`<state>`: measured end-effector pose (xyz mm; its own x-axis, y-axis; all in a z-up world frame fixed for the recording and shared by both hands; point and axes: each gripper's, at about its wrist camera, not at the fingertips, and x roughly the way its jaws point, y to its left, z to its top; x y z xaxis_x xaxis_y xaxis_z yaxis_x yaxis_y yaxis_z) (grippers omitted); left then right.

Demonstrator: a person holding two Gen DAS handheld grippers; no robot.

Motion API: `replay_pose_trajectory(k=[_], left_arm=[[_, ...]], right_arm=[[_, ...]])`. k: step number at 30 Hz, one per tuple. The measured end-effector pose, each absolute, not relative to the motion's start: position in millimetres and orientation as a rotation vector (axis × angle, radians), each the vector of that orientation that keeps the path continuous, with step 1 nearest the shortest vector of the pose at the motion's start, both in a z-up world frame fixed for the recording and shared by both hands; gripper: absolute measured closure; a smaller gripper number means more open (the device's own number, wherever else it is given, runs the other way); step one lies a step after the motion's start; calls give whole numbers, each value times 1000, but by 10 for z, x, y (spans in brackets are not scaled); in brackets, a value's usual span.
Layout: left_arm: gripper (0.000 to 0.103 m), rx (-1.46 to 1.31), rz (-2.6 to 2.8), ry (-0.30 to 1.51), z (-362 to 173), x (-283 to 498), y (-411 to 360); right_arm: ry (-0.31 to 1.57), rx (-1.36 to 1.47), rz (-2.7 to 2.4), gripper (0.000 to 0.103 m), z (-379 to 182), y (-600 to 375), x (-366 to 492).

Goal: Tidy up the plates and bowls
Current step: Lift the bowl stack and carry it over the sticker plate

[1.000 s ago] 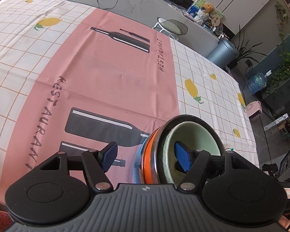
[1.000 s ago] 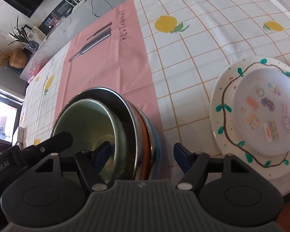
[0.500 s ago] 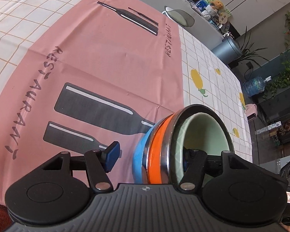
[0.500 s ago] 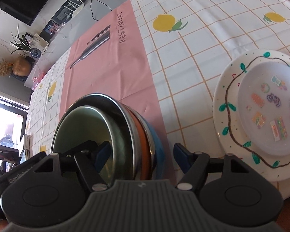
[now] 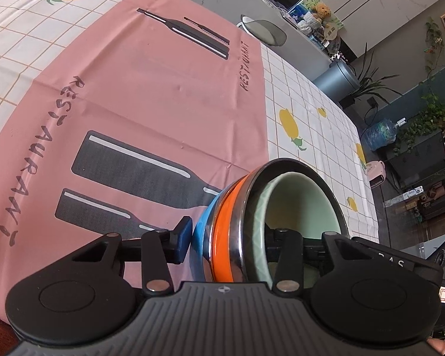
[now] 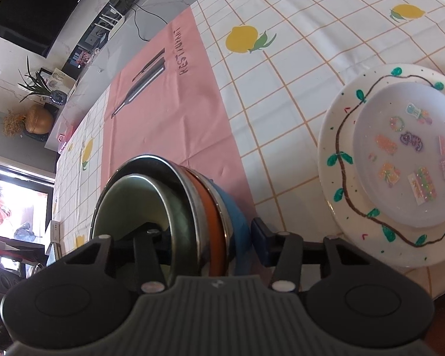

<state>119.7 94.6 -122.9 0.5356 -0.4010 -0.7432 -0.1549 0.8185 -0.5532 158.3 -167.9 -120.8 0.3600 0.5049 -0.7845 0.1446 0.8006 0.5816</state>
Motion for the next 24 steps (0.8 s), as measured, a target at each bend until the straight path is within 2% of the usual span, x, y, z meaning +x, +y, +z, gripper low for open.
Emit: replay_pose_trajectory(k=[13, 24], left_arm=[[55, -607, -178, 1008, -1185, 1199, 890], [55, -505, -223, 968, -779, 1203, 455]], right_arm=[[1197, 660, 237, 55, -1182, -1743, 1514], [1136, 715, 256, 55, -920, -2107, 1395]])
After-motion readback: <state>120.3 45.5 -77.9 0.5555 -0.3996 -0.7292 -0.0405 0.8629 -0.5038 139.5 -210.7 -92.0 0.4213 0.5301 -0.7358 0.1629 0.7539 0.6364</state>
